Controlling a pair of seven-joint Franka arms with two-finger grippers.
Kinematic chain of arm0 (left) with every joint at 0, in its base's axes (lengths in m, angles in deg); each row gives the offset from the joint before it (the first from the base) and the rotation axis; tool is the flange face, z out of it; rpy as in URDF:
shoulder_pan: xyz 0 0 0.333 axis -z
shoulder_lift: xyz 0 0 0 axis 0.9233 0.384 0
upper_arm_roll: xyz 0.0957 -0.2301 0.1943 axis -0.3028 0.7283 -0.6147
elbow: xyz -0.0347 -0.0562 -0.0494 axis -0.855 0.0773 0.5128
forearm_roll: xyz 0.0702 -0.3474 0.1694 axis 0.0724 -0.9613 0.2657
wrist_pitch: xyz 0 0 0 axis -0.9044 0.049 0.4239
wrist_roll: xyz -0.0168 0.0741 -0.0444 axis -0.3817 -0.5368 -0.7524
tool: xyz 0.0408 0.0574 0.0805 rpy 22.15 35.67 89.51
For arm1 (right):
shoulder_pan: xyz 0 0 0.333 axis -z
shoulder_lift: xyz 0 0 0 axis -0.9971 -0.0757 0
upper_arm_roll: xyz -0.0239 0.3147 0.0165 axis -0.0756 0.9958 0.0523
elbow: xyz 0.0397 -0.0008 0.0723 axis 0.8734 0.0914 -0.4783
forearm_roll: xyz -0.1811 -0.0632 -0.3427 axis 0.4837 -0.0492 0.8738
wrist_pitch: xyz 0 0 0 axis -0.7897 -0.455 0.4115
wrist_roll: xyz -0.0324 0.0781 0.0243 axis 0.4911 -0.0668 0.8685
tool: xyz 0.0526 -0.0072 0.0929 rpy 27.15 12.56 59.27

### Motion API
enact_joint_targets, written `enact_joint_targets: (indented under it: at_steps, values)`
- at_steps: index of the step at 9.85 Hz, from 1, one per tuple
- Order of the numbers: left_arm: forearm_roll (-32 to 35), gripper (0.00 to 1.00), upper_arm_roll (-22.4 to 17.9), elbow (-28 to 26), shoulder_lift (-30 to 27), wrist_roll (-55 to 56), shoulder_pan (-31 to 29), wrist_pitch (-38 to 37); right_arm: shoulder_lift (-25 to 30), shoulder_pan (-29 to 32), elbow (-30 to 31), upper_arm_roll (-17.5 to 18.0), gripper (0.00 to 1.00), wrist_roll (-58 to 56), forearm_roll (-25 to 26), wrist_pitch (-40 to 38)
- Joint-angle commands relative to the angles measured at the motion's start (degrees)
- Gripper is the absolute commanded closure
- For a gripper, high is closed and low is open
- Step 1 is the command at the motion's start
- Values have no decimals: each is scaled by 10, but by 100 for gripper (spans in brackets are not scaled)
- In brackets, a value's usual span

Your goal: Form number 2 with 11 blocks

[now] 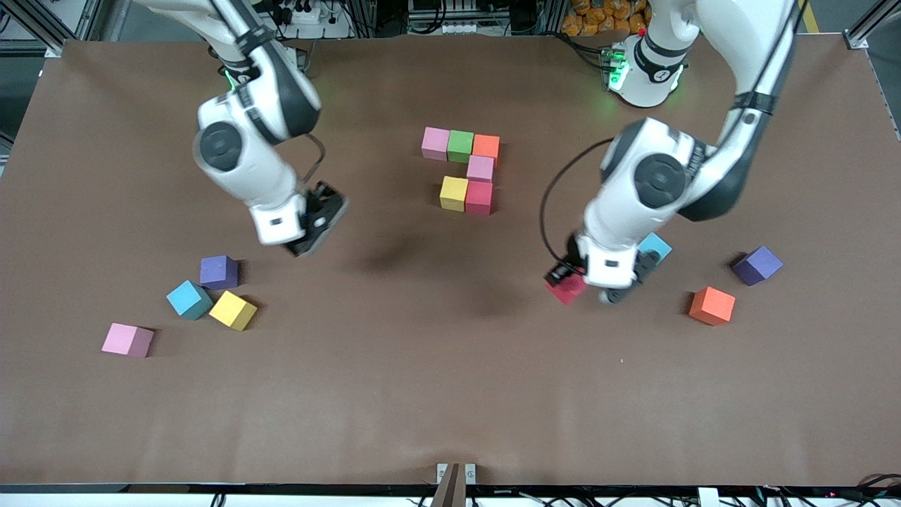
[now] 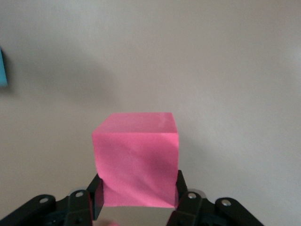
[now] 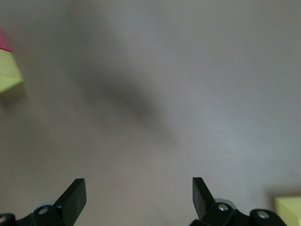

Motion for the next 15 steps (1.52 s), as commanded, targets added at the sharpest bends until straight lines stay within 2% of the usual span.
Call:
enact_joint_targets:
  at_steps: [1, 2, 5, 8, 11, 12, 13, 14, 15]
  values:
    - [-34, 100, 2, 29, 7, 104, 39, -21, -31, 60, -31, 2, 0, -70, 19, -3]
    - [-35, 100, 19, 40, 14, 159, 48, -21, -48, 76, -50, -2, 0, -112, 47, -2]
    - [-37, 100, 24, 71, 39, 285, 110, -21, -134, 139, -103, -6, 0, -244, 55, 35]
    - [-37, 100, 22, 81, 58, 370, 155, -20, -213, 178, -119, -6, 0, -291, 55, 111]
    - [-36, 100, 20, 129, 109, 443, 205, -19, -244, 188, -119, -7, 0, -283, 54, 152]
    - [-36, 100, -4, 133, 117, 461, 244, -19, -249, 190, -119, -7, 0, -282, 55, 158]
    - [-39, 100, -48, 133, 121, 482, 291, -18, -251, 192, -119, -7, 0, -282, 54, 158]
    - [-60, 100, -57, 132, 128, 488, 304, -17, -250, 192, -119, -7, 0, -282, 54, 157]
    - [-69, 100, -58, 132, 133, 495, 312, -15, -250, 192, -122, -7, 8, -281, 54, 156]
